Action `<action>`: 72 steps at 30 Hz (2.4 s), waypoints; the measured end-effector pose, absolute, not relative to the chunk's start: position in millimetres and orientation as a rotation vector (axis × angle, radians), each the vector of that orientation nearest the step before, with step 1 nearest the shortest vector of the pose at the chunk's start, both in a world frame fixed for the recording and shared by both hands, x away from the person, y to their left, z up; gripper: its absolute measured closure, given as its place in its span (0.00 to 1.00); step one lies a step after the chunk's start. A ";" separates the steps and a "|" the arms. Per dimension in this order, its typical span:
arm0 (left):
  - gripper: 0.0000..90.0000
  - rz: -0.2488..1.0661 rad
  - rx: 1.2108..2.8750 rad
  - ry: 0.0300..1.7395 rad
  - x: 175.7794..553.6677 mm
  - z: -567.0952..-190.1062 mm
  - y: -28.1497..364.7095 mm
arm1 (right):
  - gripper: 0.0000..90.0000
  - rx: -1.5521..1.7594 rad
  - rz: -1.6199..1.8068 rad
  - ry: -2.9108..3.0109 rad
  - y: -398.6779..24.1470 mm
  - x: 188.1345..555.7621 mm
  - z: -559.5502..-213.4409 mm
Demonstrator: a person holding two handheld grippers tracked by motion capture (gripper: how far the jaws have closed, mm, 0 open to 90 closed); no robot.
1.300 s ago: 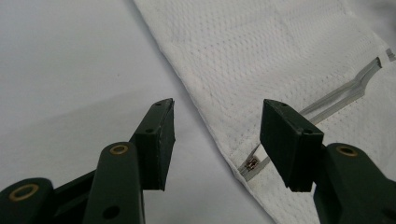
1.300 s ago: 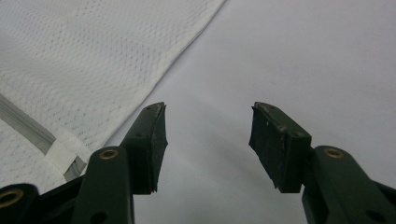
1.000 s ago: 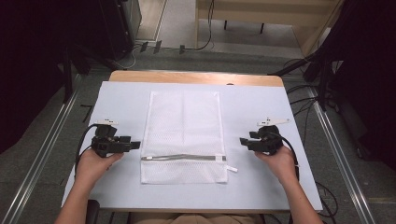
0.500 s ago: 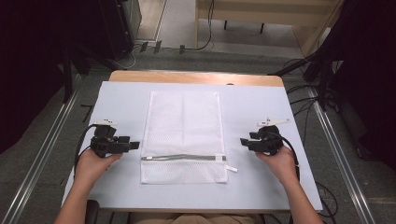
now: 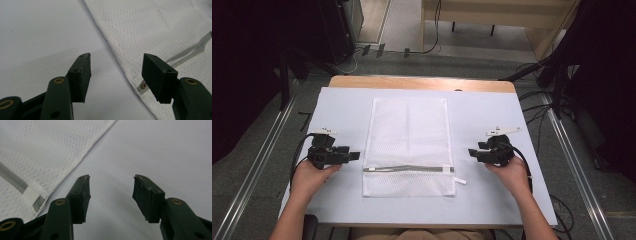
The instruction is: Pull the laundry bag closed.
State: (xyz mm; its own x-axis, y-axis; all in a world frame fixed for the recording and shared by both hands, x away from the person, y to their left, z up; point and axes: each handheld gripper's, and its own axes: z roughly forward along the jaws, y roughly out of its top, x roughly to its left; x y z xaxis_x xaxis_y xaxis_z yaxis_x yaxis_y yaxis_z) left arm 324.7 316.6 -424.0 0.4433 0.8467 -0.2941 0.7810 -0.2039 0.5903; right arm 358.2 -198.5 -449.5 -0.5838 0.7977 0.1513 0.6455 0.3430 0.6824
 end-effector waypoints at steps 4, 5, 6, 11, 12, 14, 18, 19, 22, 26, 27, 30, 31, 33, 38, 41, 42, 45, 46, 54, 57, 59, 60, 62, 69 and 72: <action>0.45 0.125 2.008 1.365 325.1 -423.9 317.6 | 0.54 1.315 1.066 2.401 -198.9 358.9 -450.6; 0.45 0.125 2.008 1.365 325.1 -423.9 317.6 | 0.54 1.319 1.066 2.402 -199.2 359.0 -450.5; 0.45 0.128 2.007 1.360 324.8 -423.4 318.0 | 0.54 1.320 1.067 2.401 -199.3 359.2 -450.5; 0.46 0.124 2.003 1.362 324.5 -423.2 318.6 | 0.56 1.328 1.084 2.392 -200.3 359.2 -449.5; 0.46 0.125 2.003 1.363 324.5 -423.1 318.6 | 0.56 1.326 1.089 2.395 -200.5 359.0 -449.2; 0.46 0.126 2.000 1.365 324.2 -422.6 318.6 | 0.57 1.323 1.091 2.396 -200.3 358.7 -448.9; 0.46 0.133 1.998 1.359 323.9 -421.6 318.9 | 0.57 1.307 1.101 2.405 -199.3 357.6 -447.9; 0.46 0.134 1.997 1.358 323.9 -421.5 319.0 | 0.58 1.309 1.105 2.409 -198.5 356.8 -447.1; 0.46 0.138 1.997 1.359 323.6 -421.6 319.7 | 0.59 1.288 1.123 2.421 -196.2 354.9 -443.0; 0.46 0.140 1.998 1.357 323.5 -421.3 321.1 | 0.58 1.293 1.136 2.425 -191.2 352.8 -438.2; 0.46 0.140 1.998 1.357 323.5 -421.3 321.1 | 0.58 1.284 1.149 2.427 -189.7 352.8 -437.2; 0.46 0.138 1.999 1.354 323.5 -421.3 321.0 | 0.58 1.280 1.154 2.431 -186.8 352.5 -435.0; 0.46 0.142 2.001 1.351 323.2 -421.1 320.6 | 0.58 1.270 1.157 2.437 -184.7 352.2 -434.3; 0.46 0.140 2.003 1.350 323.2 -420.9 320.5 | 0.56 1.249 1.142 2.451 -182.2 351.9 -434.2; 0.45 0.140 2.006 1.345 323.2 -420.9 320.2 | 0.53 1.252 1.140 2.463 -176.6 352.0 -434.0; 0.45 0.142 1.998 1.347 323.1 -420.3 320.3 | 0.50 1.215 1.146 2.477 -170.6 352.0 -432.3; 0.45 0.142 1.998 1.347 323.1 -420.3 320.3 | 0.49 1.222 1.146 2.477 -169.0 351.7 -431.9; 0.45 0.139 1.999 1.344 323.4 -420.4 320.2 | 0.49 1.200 1.150 2.486 -164.2 352.6 -431.8; 0.45 0.139 1.999 1.344 323.4 -420.4 320.2 | 0.49 1.196 1.149 2.489 -162.1 352.9 -431.4; 0.45 0.141 2.011 1.336 324.0 -420.4 318.8 | 0.53 1.163 1.146 2.508 -141.3 352.8 -425.5; 0.45 0.143 2.009 1.337 324.0 -420.4 318.9 | 0.54 1.129 1.162 2.539 -130.5 352.7 -424.0; 0.45 0.139 2.006 1.340 323.9 -420.3 319.4 | 0.55 1.101 1.168 2.552 -124.5 352.2 -422.7; 0.45 0.139 2.006 1.340 323.9 -420.3 319.4 | 0.55 1.094 1.173 2.556 -122.6 352.1 -422.2; 0.45 0.142 2.006 1.340 323.8 -420.4 319.9 | 0.56 1.080 1.186 2.565 -117.9 351.8 -420.4; 0.45 0.141 2.006 1.334 323.5 -420.0 319.9 | 0.57 1.005 1.202 2.609 -96.1 350.3 -415.2; 0.45 0.141 2.006 1.334 323.4 -420.0 320.0 | 0.58 0.978 1.202 2.626 -87.0 349.8 -413.6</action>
